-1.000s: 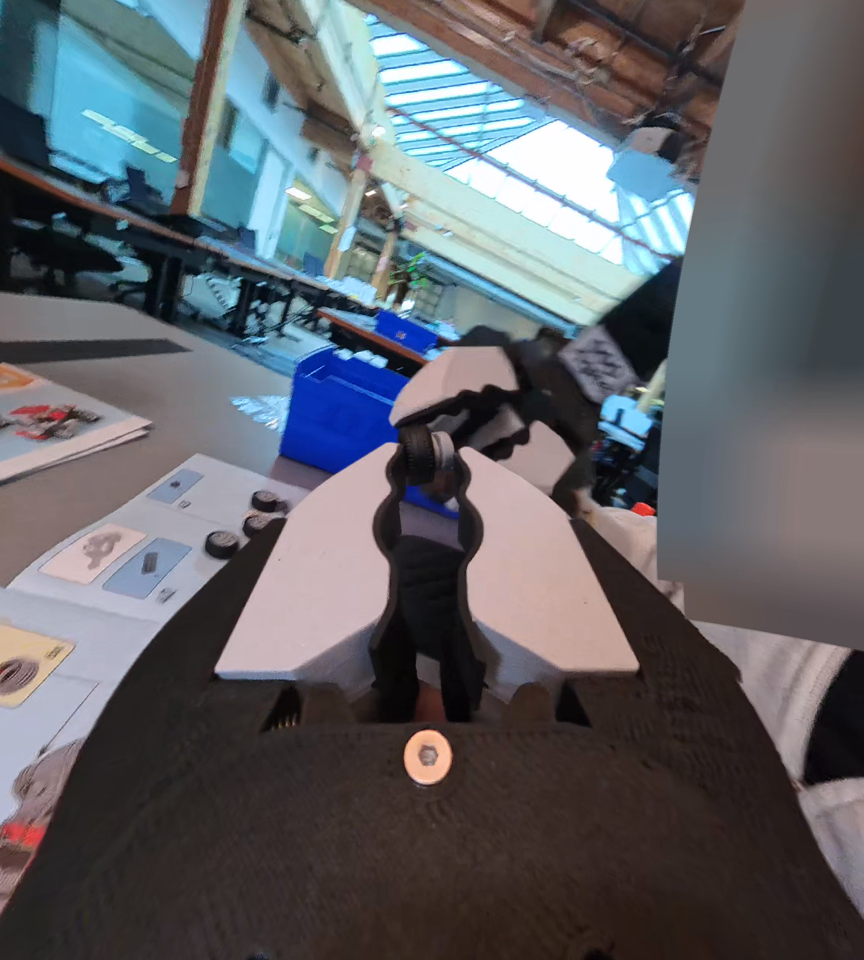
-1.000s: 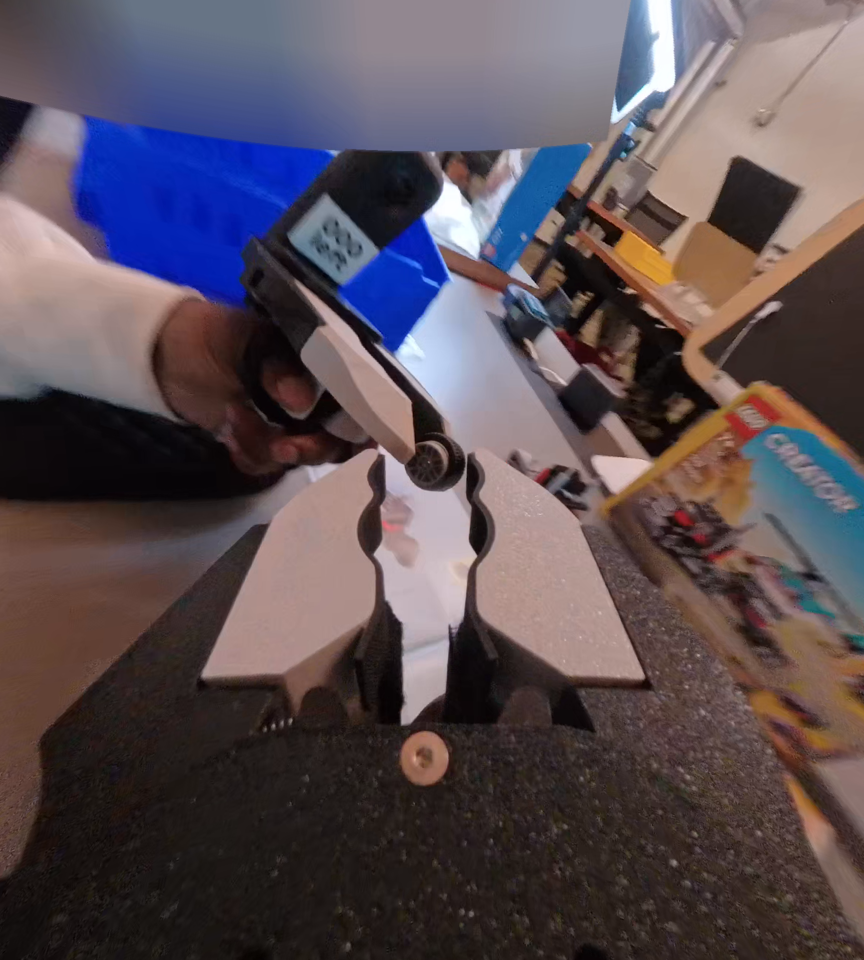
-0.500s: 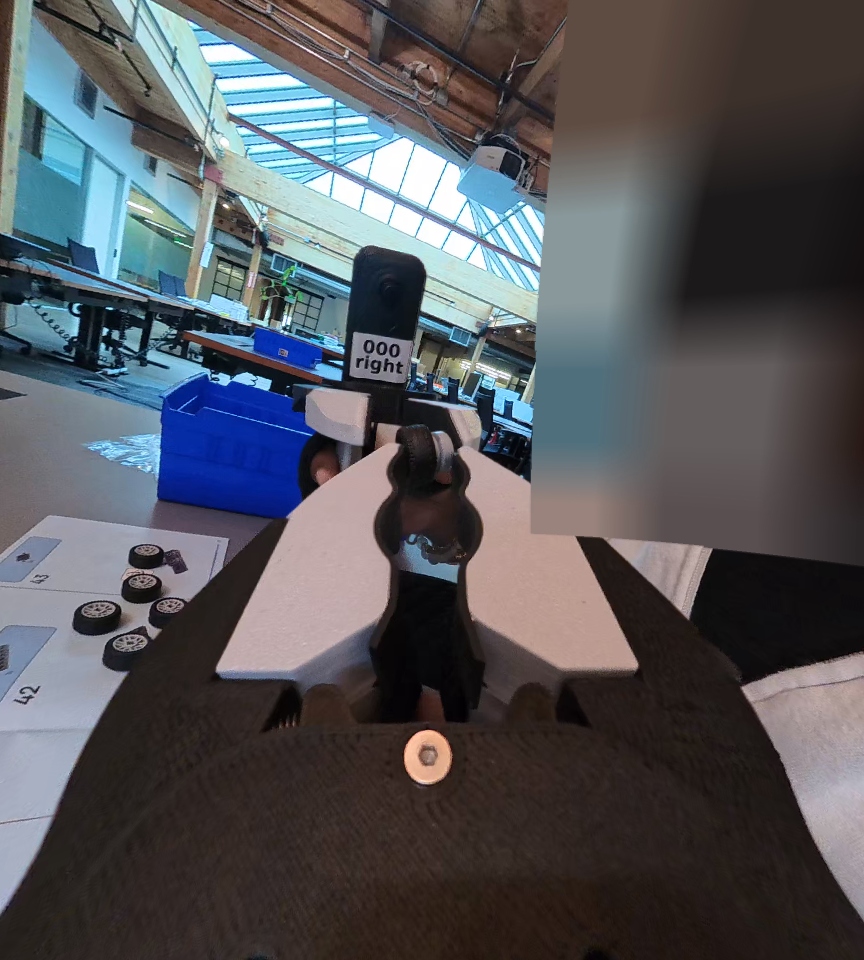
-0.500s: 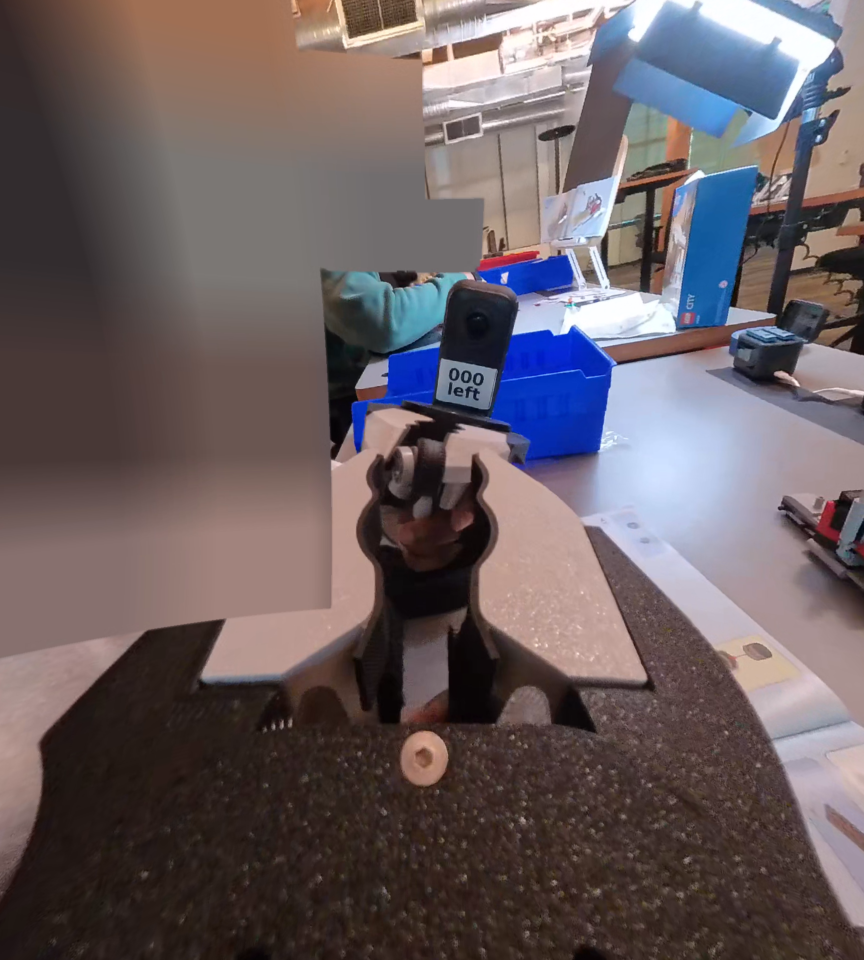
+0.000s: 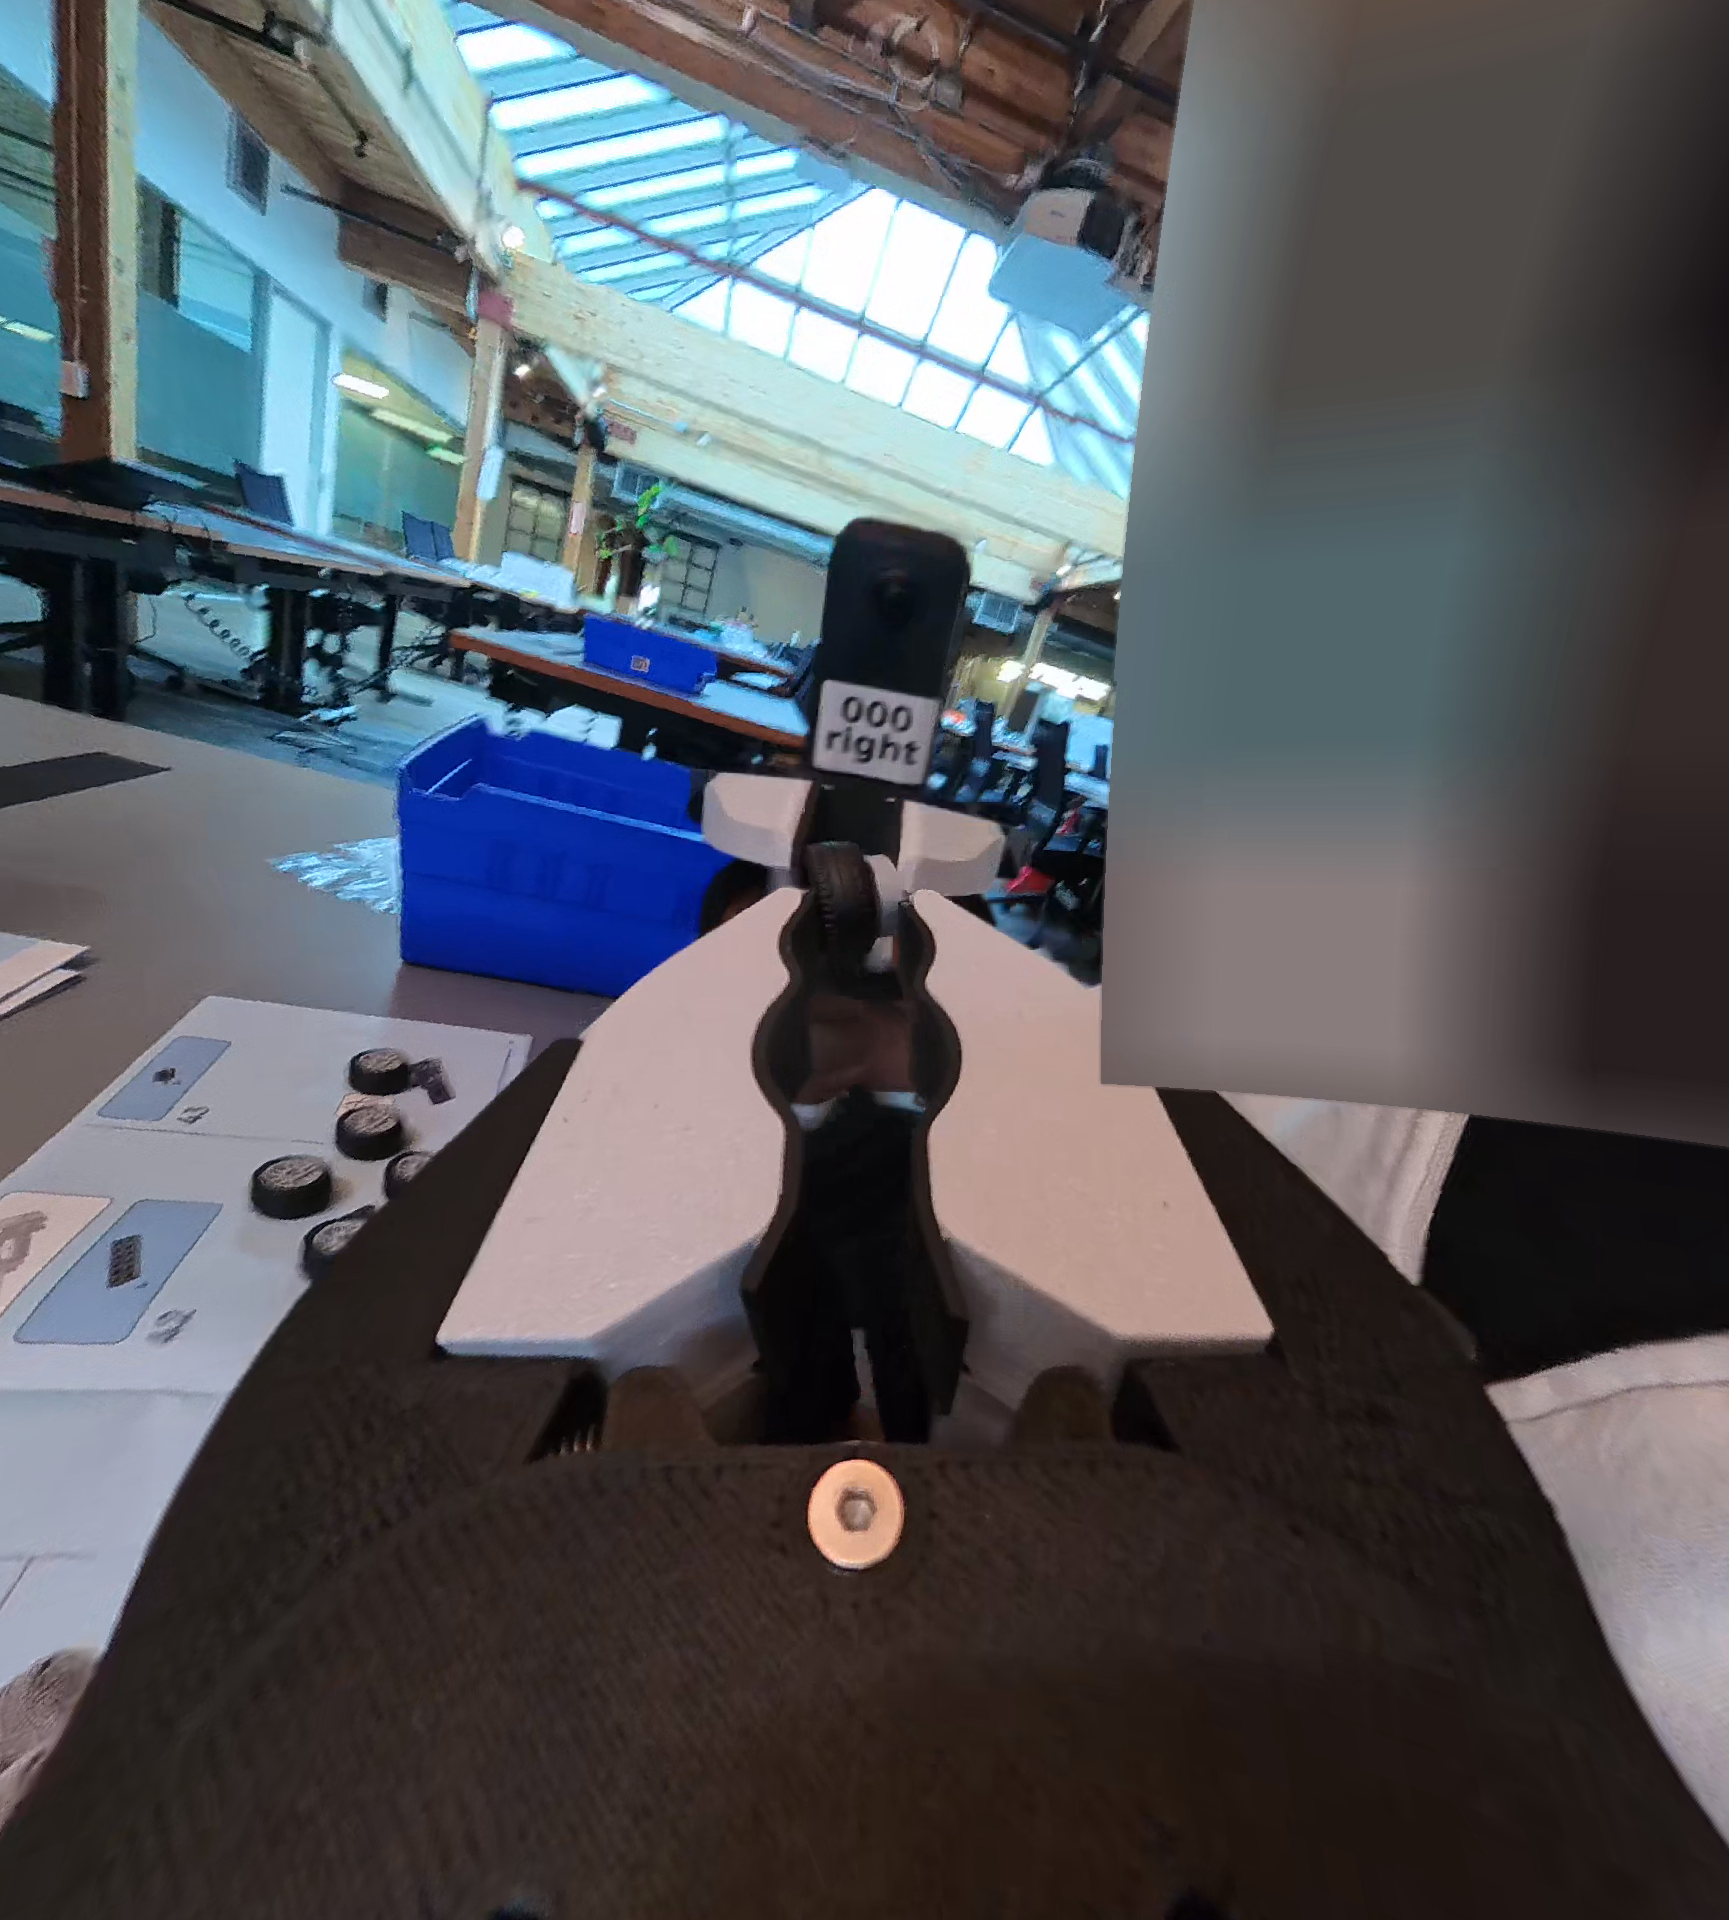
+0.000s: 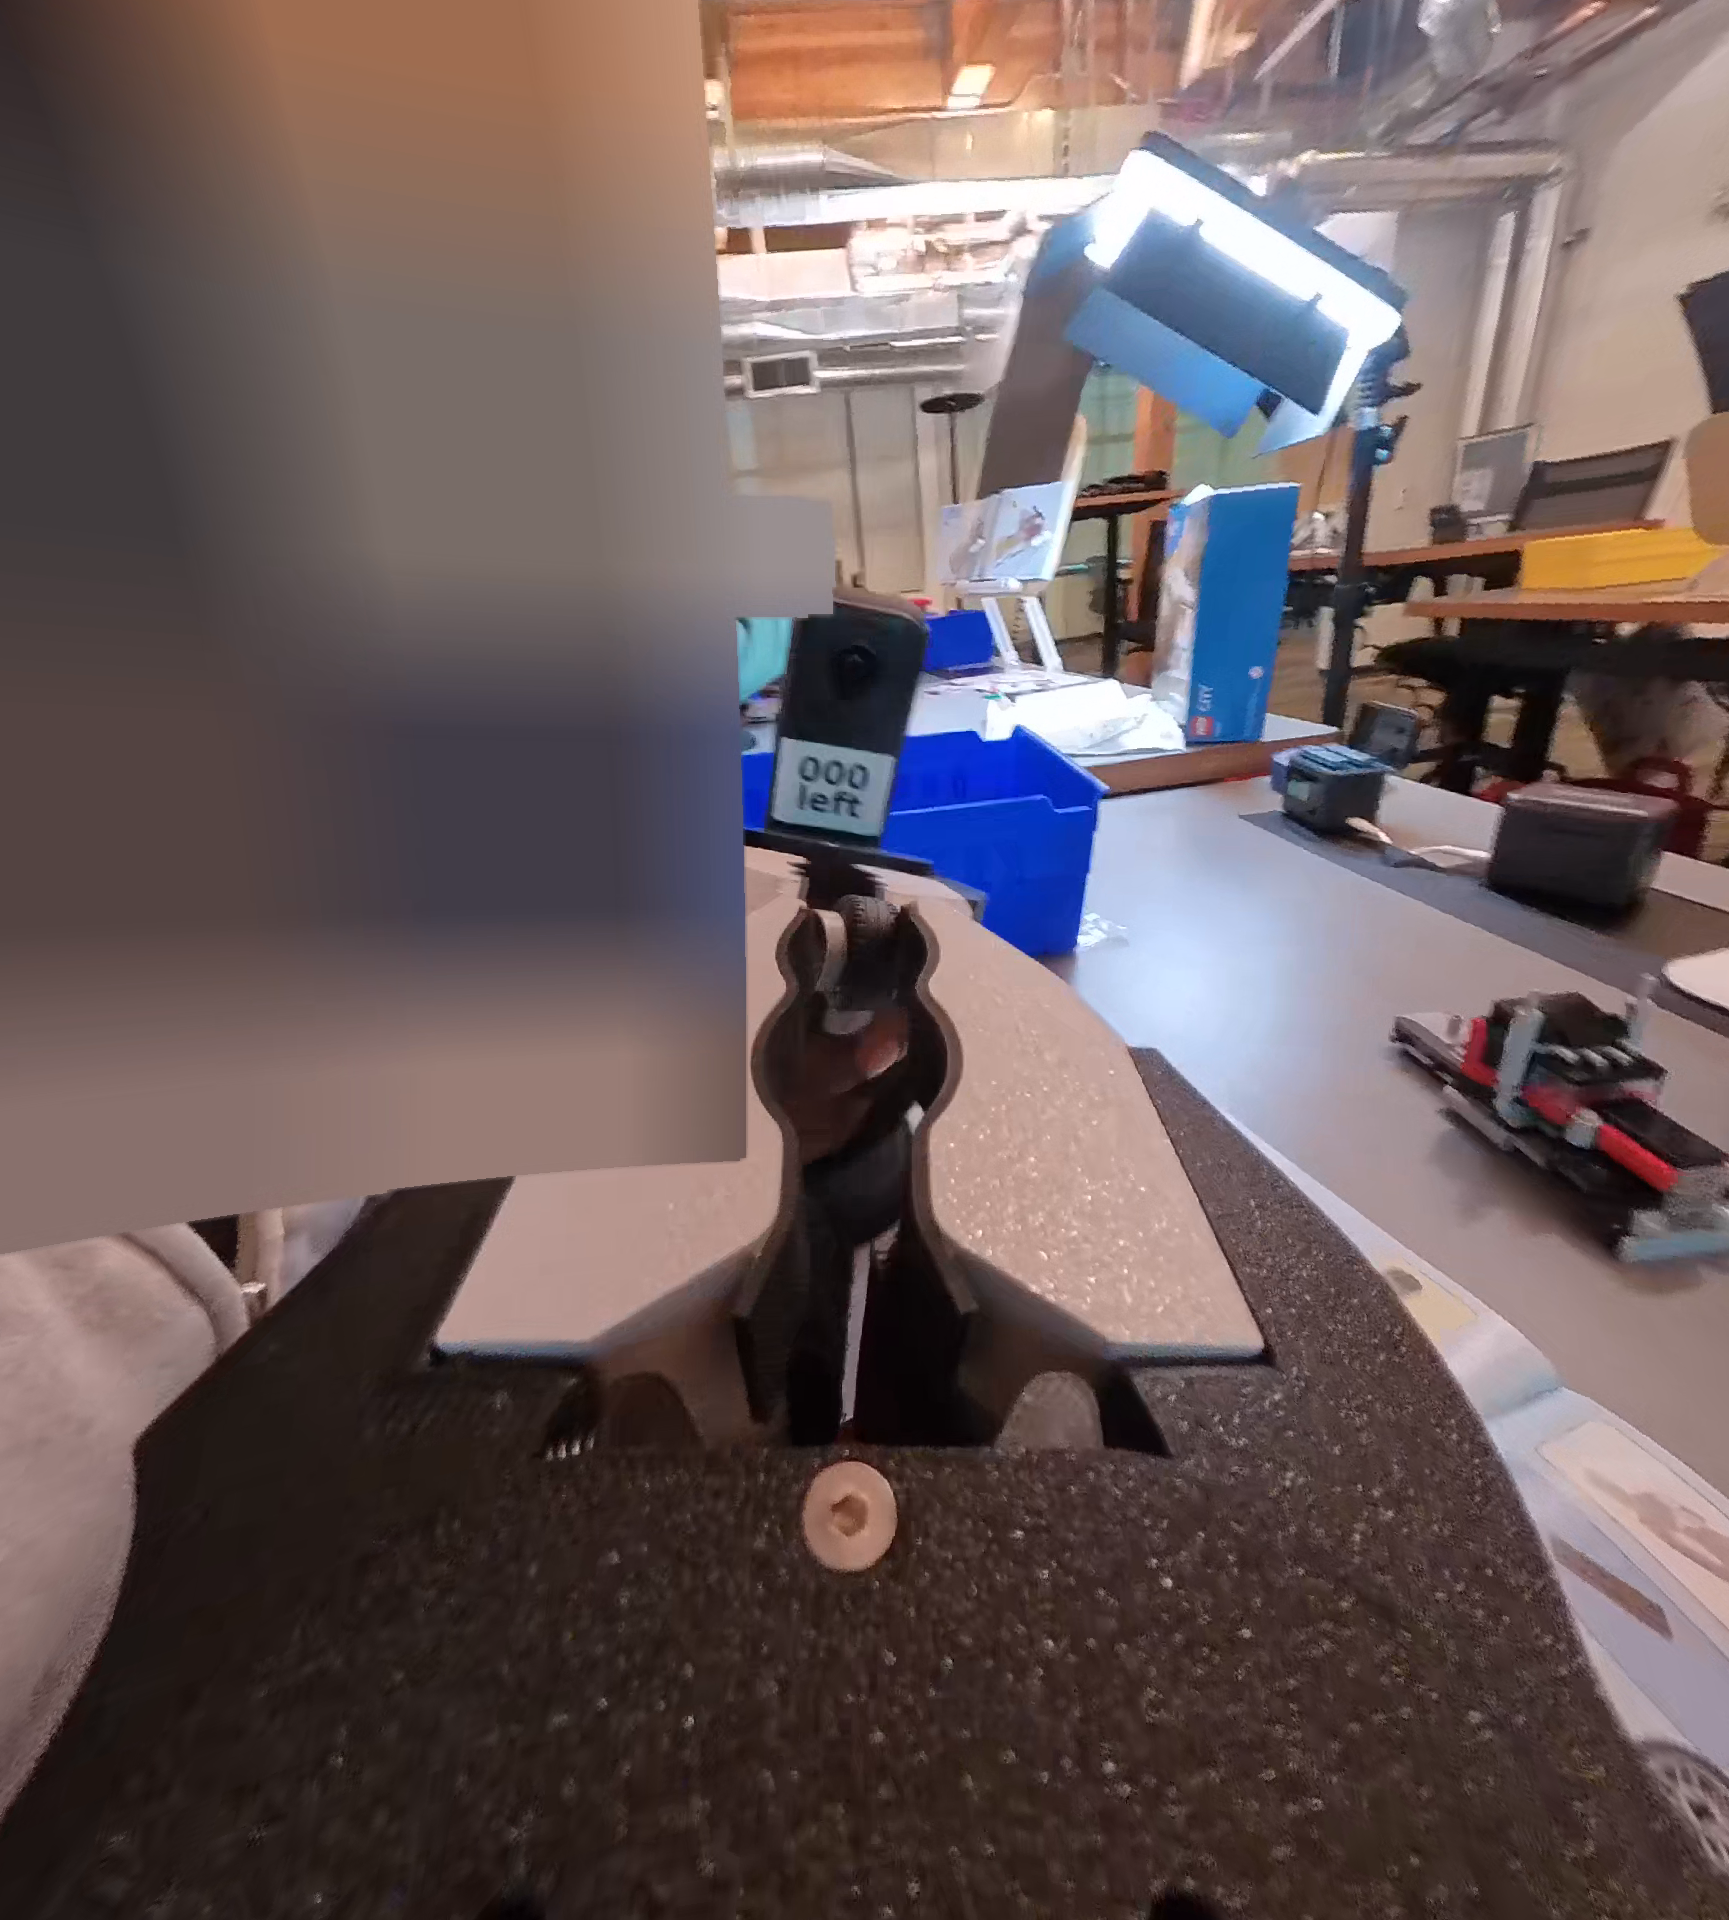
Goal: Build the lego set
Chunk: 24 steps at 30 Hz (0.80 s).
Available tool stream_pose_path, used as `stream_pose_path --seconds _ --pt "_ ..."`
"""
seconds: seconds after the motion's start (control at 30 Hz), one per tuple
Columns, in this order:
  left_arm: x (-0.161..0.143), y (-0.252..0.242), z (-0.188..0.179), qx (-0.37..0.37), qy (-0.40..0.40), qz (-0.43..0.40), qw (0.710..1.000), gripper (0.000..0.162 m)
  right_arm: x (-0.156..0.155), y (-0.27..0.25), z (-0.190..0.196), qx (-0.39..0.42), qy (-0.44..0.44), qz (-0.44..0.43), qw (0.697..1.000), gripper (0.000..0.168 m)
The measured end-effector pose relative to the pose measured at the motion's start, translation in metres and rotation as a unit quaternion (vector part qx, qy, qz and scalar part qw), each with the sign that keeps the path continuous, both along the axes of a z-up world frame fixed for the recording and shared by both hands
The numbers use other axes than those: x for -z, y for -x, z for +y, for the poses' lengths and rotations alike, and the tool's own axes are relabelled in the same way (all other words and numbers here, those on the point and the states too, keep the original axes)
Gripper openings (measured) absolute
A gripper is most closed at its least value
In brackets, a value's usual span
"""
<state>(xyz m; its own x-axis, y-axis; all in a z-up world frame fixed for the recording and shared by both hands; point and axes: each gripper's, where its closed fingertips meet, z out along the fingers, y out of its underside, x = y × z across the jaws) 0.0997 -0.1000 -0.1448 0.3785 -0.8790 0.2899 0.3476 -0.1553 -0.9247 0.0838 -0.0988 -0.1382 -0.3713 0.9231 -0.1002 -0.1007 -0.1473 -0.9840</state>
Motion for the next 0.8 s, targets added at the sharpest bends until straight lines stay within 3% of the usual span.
stream_pose_path --seconds 0.33,0.5,0.57,0.7,0.8 --pt "0.005 -0.002 0.008 -0.108 -0.089 0.123 0.982 0.014 0.003 -0.002 0.007 0.046 -0.004 0.016 0.999 0.014" --pt "0.028 0.004 0.020 -0.151 -0.070 0.201 0.965 0.015 0.026 0.003 0.017 0.095 -0.039 -0.033 0.994 0.015" --pt "0.023 0.001 0.011 -0.108 -0.075 0.167 0.977 0.013 0.017 -0.001 0.005 0.060 -0.034 0.007 0.998 0.014" --pt "0.004 -0.002 0.001 -0.035 -0.053 0.049 0.997 0.014 0.003 -0.003 0.004 -0.030 0.089 0.025 0.995 0.020" --pt "-0.003 0.000 -0.003 -0.020 -0.053 0.027 0.998 0.014 0.002 -0.002 -0.001 -0.052 0.087 0.018 0.995 0.019"
